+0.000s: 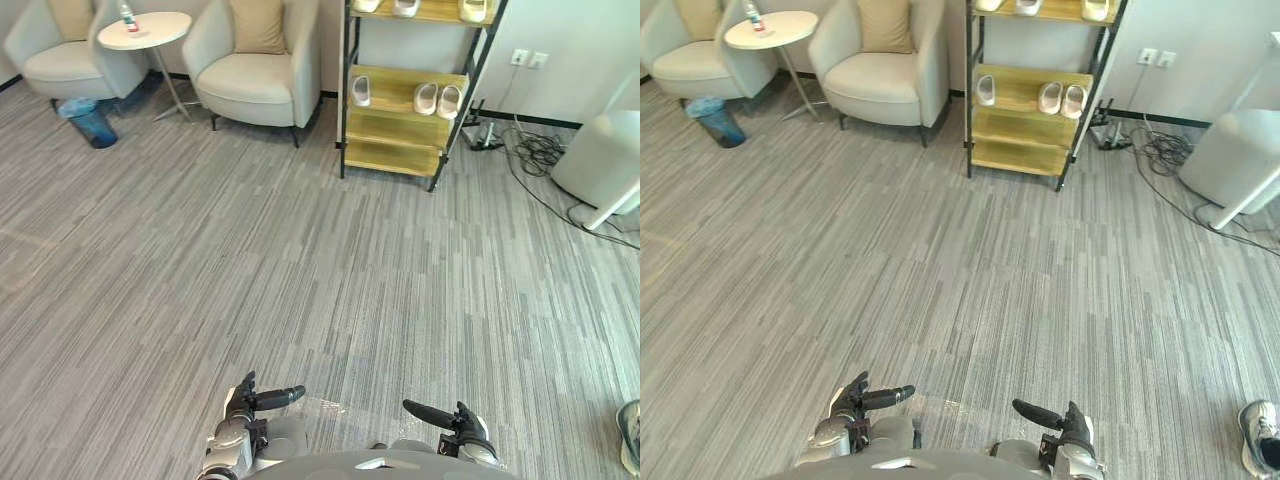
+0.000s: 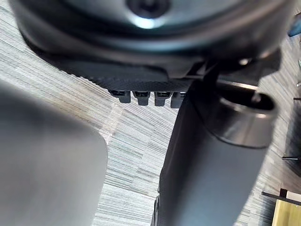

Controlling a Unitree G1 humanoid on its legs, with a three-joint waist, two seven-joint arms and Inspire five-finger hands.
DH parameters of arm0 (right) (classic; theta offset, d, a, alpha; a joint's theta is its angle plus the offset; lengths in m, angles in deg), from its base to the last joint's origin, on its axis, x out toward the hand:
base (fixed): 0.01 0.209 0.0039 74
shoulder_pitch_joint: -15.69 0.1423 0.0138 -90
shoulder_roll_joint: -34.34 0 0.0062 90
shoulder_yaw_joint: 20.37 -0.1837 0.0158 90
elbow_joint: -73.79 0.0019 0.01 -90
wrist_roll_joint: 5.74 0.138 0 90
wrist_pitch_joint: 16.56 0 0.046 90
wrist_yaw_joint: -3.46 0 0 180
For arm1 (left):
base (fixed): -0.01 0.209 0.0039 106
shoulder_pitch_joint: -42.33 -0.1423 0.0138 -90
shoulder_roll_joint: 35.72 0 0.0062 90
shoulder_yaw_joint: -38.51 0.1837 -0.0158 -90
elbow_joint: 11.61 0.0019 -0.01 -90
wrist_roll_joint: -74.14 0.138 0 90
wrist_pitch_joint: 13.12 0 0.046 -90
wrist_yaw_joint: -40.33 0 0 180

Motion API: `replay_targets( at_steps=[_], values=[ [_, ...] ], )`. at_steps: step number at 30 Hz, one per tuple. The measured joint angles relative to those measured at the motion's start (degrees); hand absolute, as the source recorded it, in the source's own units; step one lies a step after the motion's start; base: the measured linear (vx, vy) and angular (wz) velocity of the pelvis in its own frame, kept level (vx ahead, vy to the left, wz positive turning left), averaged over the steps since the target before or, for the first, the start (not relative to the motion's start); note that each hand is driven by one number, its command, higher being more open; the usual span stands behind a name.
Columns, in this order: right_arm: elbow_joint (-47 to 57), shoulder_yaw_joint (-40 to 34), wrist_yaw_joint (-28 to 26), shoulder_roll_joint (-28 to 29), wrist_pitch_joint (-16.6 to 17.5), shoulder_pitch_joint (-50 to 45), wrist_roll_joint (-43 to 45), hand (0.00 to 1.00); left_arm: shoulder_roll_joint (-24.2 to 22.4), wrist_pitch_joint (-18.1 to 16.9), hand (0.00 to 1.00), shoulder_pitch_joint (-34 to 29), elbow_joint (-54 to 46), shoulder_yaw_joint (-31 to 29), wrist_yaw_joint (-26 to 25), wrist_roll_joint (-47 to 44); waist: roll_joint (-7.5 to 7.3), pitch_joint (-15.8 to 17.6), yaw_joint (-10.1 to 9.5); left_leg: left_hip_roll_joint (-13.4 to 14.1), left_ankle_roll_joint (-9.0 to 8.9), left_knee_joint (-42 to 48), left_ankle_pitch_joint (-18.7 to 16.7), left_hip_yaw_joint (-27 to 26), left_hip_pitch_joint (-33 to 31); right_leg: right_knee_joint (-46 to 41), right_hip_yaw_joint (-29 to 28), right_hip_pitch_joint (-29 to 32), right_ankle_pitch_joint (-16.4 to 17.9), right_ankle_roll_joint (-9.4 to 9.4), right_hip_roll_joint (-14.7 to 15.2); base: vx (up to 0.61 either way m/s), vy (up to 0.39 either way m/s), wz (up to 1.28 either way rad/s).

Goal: Pick up cushions and gather them together orderly.

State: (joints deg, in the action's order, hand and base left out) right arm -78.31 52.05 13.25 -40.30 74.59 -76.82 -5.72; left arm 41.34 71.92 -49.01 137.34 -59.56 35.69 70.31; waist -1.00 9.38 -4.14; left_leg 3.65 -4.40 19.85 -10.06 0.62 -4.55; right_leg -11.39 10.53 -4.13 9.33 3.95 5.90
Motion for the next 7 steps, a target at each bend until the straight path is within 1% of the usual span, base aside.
replay_targets(
  at_steps=[1, 2, 5, 6, 7],
  values=[
    [-0.03, -0.21, 0.0, 0.55, -0.09, -0.05, -0.01, 1.0, 0.33, 0.06, 1.0, -0.15, 0.24, -0.06, 0.01, -0.01, -0.29, -0.12, -0.03, -0.55, 0.11, -0.04, -0.07, -0.12, 0.03, 0.92, -0.07, -0.39, -0.25, 0.36, 0.44, 0.17, 0.095, 0.03],
    [0.02, -0.22, -0.02, 0.77, -0.12, -0.16, -0.17, 1.0, 0.48, 0.44, 1.0, -0.14, 0.41, -0.21, -0.19, 0.02, -0.92, -0.45, -0.03, -1.39, 0.5, -0.61, -0.29, -0.27, 0.72, 1.82, -0.12, -1.18, -0.36, 0.5, 1.12, 0.19, 0.094, 0.01],
    [0.02, -0.43, -0.02, 0.74, -0.12, -0.43, -0.5, 1.0, 0.41, 0.45, 1.0, -0.27, 0.71, -0.16, -0.15, 0.03, -0.71, -0.58, -0.2, -2.05, 0.78, -2.77, -0.45, -1.24, 3.43, 3.24, -0.66, -3.11, -0.49, 0.67, 1.77, 0.13, 0.033, -0.1],
    [-0.02, -0.6, -0.02, 0.66, -0.11, -0.63, -0.61, 1.0, 0.39, 0.46, 1.0, -0.48, 1.14, -0.01, -0.08, 0.1, -0.34, -1.04, -0.27, -2.08, 0.78, -4.1, -0.45, -1.57, 4.67, 3.87, -1.18, -3.79, -0.58, 0.8, 1.7, 0.11, -0.008, -0.18],
    [-0.02, -0.88, -0.03, 0.67, -0.1, -0.64, -0.6, 1.0, 0.39, 0.46, 1.0, -0.53, 1.29, 0.02, -0.03, 0.09, -0.27, -1.07, -0.19, -2.08, 0.79, -4.49, -0.45, -1.6, 5.07, 4.26, -1.21, -4.15, -0.63, 0.86, 1.67, 0.06, -0.012, -0.12]
  ],
)
